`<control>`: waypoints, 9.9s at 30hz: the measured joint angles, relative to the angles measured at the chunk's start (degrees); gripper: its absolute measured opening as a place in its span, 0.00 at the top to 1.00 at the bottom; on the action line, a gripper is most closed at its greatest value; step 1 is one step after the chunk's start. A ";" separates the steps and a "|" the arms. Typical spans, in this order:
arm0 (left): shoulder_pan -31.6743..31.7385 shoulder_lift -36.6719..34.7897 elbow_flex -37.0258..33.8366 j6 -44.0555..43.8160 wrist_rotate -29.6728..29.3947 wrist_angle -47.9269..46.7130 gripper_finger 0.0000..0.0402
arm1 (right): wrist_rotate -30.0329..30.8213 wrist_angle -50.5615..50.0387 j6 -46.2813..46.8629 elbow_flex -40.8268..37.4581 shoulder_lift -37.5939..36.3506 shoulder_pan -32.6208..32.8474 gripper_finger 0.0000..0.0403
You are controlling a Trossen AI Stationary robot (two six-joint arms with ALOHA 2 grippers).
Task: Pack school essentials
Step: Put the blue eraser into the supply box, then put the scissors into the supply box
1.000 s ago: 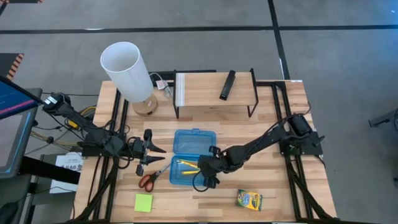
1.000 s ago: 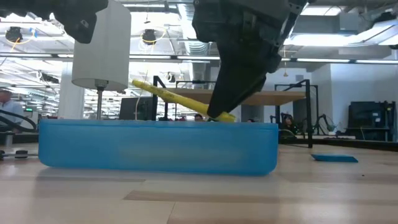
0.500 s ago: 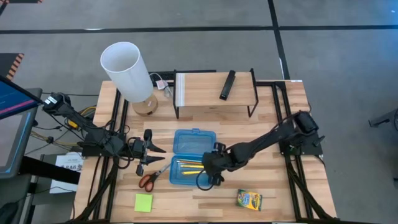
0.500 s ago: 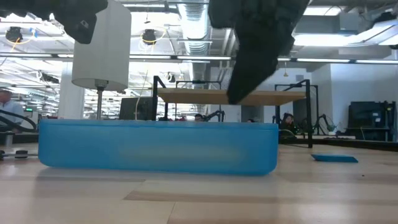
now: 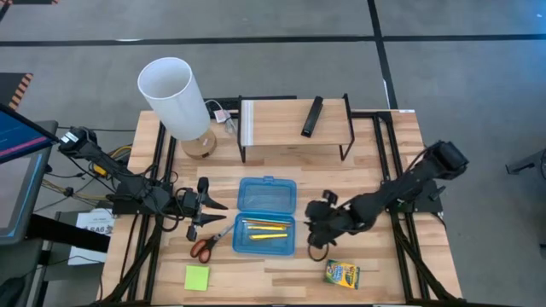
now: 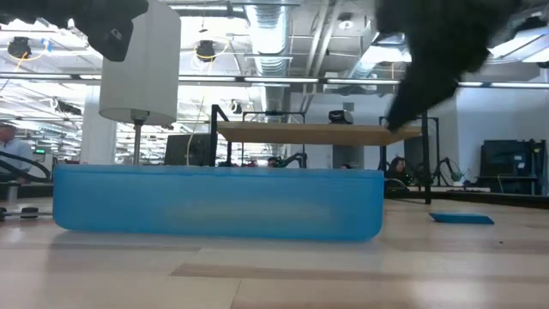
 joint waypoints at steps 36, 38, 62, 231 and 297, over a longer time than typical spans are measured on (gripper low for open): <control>0.02 0.00 0.00 -1.01 -0.30 0.17 0.74 | 1.27 4.41 15.36 -4.94 8.34 3.26 0.60; 0.00 0.00 0.00 -1.00 -0.29 0.14 0.74 | 1.23 1.51 16.10 -3.07 9.92 3.25 0.61; 0.00 0.00 0.00 -1.46 -0.04 -0.35 0.74 | 1.42 -17.55 27.51 7.90 17.19 3.31 0.64; 0.00 0.00 0.02 -1.55 -0.04 -0.86 0.74 | -9.56 10.25 4.97 -19.34 -2.10 -4.51 0.85; 0.00 0.00 0.02 -3.65 6.10 -1.97 0.74 | -22.89 32.26 -21.20 9.72 16.53 -11.02 0.47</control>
